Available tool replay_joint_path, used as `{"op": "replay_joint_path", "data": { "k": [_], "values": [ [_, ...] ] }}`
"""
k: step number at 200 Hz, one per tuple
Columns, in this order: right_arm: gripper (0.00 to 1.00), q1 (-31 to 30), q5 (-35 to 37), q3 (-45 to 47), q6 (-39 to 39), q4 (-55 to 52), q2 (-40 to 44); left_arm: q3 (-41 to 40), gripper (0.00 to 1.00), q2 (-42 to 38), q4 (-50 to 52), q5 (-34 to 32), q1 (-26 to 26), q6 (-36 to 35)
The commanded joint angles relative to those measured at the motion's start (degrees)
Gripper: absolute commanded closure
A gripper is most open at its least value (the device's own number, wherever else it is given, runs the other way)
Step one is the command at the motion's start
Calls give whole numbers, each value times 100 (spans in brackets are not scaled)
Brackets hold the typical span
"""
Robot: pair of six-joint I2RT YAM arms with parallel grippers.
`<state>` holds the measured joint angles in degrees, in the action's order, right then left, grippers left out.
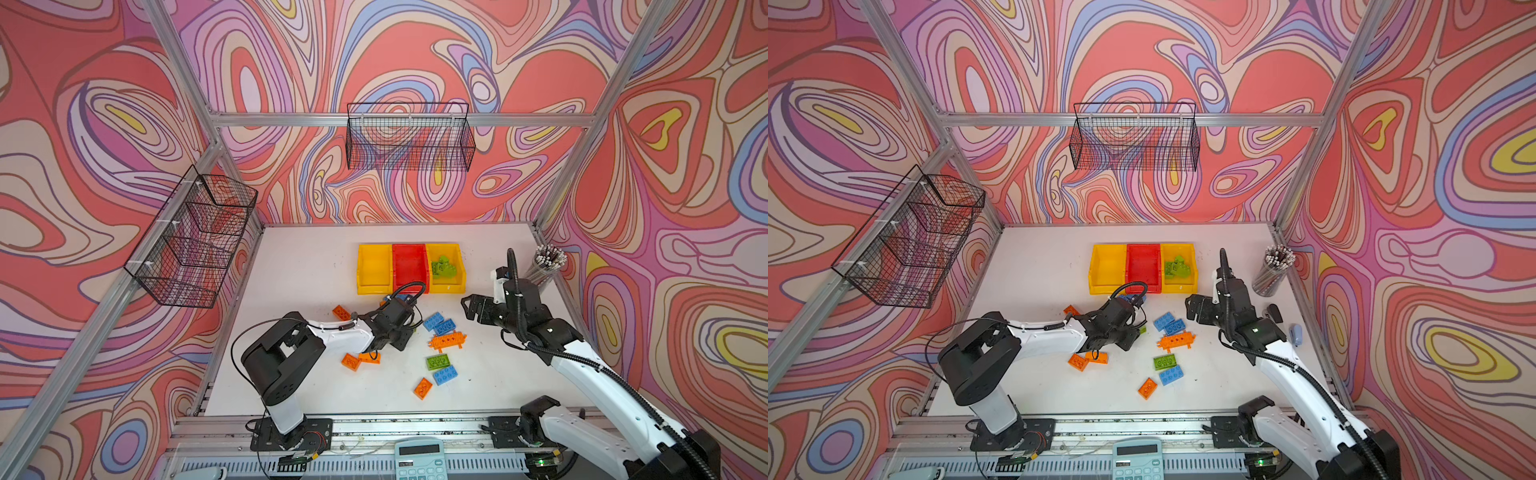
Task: Sort the legos into containers by color
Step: Pick up the lego from the center of the table, then place the lego in the container.
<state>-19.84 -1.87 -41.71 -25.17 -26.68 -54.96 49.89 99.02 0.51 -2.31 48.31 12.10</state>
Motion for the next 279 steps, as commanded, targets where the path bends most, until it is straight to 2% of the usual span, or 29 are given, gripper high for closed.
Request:
{"op": "replay_joint_path", "data": {
  "k": [1, 47, 100, 156, 190, 241, 279],
  "values": [
    [2, -3, 122, 62, -50, -83, 64, 113, 67, 82, -40, 122, -23, -6],
    [2, -3, 141, 32, -39, -135, 55, 49, 84, -19, -166, 172, -17, -49],
    [2, 1, 227, -15, -112, -244, 253, 634, 87, -81, 427, 42, -20, -40],
    [2, -3, 470, -1, -334, -467, 779, 2031, 86, 416, 1021, -46, -19, -143],
    [2, -3, 580, -30, -408, -584, 888, 3443, 86, 1152, 1596, -198, -76, -148],
    [2, -4, 631, 14, -502, -721, 1131, 5265, 84, 2379, 2172, -76, -416, 405],
    [2, -3, 690, 32, -536, -823, 1240, 6015, 79, 2931, 2133, 338, -625, 823]
  ]
}}
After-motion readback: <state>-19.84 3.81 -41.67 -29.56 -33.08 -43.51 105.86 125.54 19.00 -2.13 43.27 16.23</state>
